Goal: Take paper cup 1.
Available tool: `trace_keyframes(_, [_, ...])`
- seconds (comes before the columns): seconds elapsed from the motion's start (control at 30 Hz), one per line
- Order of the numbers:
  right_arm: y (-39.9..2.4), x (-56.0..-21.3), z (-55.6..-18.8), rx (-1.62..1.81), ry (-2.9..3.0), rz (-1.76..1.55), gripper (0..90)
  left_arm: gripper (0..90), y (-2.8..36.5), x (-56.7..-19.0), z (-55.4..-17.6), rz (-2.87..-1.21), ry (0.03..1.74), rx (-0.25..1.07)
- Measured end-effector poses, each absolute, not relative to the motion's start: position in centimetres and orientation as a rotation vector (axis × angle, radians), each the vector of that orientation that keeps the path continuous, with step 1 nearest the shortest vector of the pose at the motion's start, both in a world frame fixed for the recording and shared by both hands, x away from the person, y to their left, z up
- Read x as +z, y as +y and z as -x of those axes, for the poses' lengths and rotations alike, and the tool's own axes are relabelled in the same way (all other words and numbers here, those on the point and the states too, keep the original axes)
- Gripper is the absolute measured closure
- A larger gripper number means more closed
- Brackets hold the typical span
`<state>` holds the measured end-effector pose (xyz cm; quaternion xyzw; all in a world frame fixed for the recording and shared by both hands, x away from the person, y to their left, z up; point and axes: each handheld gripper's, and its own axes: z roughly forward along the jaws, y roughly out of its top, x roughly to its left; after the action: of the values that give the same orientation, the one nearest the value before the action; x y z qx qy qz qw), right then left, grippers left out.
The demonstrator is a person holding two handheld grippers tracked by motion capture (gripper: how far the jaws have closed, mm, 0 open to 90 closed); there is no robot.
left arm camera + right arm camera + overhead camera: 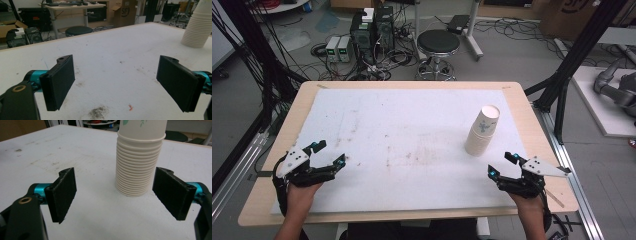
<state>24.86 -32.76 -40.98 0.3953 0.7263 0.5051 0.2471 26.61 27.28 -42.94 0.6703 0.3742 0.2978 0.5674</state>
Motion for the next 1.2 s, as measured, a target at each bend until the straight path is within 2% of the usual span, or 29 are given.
trace_keyframes(0.67, [-33.0,-41.4,-25.3,1.382,2.013,-1.104,20.1,14.8,26.9,-43.1,-26.9,-1.571,0.88,0.717])
trace_keyframes(1.2, [-32.8,-40.3,-25.3,1.382,1.976,-1.093,20.0,16.0,26.6,-43.4,-26.8,-1.599,0.842,0.66])
